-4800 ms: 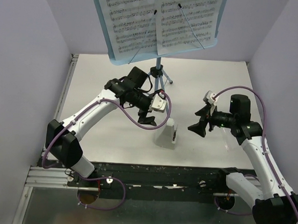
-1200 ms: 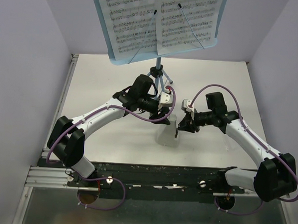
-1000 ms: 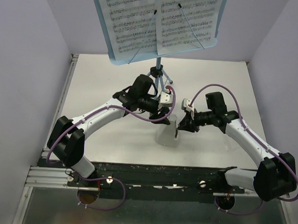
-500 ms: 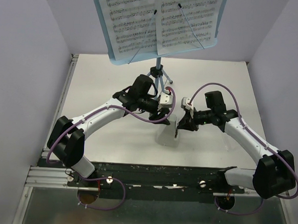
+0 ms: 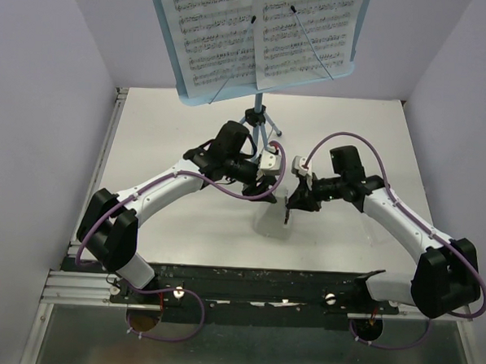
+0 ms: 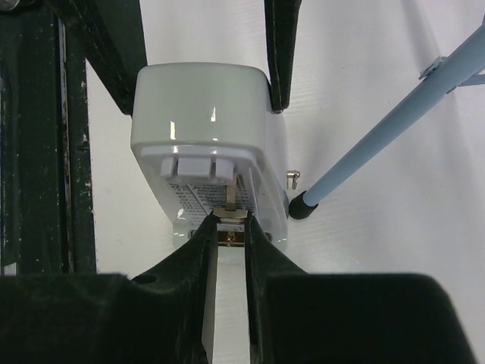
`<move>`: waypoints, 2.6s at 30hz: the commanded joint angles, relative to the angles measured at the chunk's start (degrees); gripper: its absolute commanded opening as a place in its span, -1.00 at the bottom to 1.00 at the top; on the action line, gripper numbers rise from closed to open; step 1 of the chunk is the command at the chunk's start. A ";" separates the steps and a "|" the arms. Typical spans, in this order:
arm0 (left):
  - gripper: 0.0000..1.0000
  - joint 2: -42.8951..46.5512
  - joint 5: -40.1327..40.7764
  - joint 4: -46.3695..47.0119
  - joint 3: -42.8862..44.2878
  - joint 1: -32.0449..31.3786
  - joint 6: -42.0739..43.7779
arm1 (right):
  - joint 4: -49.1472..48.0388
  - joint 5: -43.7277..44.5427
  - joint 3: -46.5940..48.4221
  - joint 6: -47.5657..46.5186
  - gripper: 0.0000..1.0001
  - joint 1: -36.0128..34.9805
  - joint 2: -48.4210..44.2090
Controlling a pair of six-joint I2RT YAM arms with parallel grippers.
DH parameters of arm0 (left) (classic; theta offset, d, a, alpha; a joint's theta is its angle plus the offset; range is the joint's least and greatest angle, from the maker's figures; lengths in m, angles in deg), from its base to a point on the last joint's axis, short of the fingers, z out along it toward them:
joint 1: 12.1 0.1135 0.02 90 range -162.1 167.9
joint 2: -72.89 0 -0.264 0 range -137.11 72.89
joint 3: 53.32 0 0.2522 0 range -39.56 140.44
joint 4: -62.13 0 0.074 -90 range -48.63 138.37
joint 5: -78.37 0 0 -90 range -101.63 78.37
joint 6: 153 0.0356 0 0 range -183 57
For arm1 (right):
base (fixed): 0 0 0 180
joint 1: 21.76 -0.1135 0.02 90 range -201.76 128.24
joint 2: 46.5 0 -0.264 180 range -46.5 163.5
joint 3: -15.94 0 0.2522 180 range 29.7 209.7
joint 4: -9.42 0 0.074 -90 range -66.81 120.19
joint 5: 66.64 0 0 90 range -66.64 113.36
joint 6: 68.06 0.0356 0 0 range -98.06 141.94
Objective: Pack up the instrument practice props
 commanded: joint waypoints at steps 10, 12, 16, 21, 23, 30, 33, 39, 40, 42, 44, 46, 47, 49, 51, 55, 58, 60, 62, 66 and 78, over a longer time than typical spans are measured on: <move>-1.00 -0.42 1.66 2.37 0.05 0.25 0.43 | 2.12 -1.18 2.69 -6.52 -0.73 -2.85 -0.80; -1.00 -0.33 2.27 2.55 -0.13 0.33 0.52 | 3.09 -1.62 2.43 -7.32 -0.73 -3.02 -1.50; -1.00 -0.24 2.98 2.81 -0.39 0.33 0.43 | 4.41 -3.29 1.90 -7.93 -0.67 -3.11 -3.08; -1.00 -0.50 3.68 3.95 -0.83 0.34 -0.36 | 4.94 -2.85 1.11 -10.48 -0.44 -4.08 -4.76; -1.00 -0.59 3.95 4.74 -0.92 0.33 -1.41 | 6.25 -2.85 1.55 -12.06 -0.39 -4.08 -4.41; -1.00 -0.94 5.61 4.75 0.48 0.34 1.12 | 11.88 -2.59 2.78 -18.56 -0.17 -4.25 -5.02; -1.00 -1.47 5.88 3.69 1.54 0.33 2.63 | 13.38 -2.59 3.22 -19.89 -0.10 -4.43 -4.76; -1.00 -1.47 5.44 3.69 1.63 0.34 2.72 | 10.84 -0.14 1.73 -15.51 0.05 -4.26 -4.93; -1.00 -1.47 5.27 3.61 1.80 0.25 2.72 | 8.48 1.00 1.03 -12.10 0.07 -4.25 -5.02; -0.94 -1.30 5.27 2.90 2.16 0.25 3.33 | 5.74 3.90 0.41 -7.52 0.14 -4.08 -5.28; -0.69 -1.03 5.27 2.46 2.42 0.34 3.68 | 5.91 5.49 0.41 -7.93 0.28 -3.90 -6.25; -0.35 -0.59 5.44 2.20 2.51 0.33 3.86 | 6.78 7.42 0.67 -9.25 0.43 -3.82 -7.30; -0.19 -0.42 5.35 2.11 2.42 0.34 3.86 | 7.39 8.30 0.93 -9.69 0.49 -3.90 -7.66; 0.06 -0.15 5.53 2.20 2.16 0.33 3.77 | 9.24 9.79 1.72 -9.87 0.61 -3.90 -8.10; 0.18 0.11 5.53 2.20 2.16 0.34 3.68 | 10.30 11.03 2.34 -9.69 0.70 -3.73 -8.62; 0.41 0.99 5.53 2.20 2.86 0.25 3.16 | 11.88 13.22 1.81 -8.82 0.76 -3.12 -10.20; 0.64 1.78 5.09 0.97 4.26 0.34 4.12 | 13.11 15.25 1.81 -6.54 0.77 -0.92 -11.35; 0.68 2.74 4.83 -0.26 4.88 0.34 5.43 | 15.21 16.56 3.04 -4.61 0.77 1.45 -11.35; 0.70 3.36 4.82 -1.75 4.79 0.33 7.10 | 17.93 17.18 4.79 -3.55 0.77 4.52 -11.09; 0.70 5.29 5.18 -5.35 3.13 1.30 10.09 | 22.25 20.78 6.38 -1.61 0.78 9.01 -10.82; 0.96 15.57 7.90 -6.60 -9.26 6.92 6.78 | 21.99 42.93 2.34 9.47 0.75 17.97 -7.40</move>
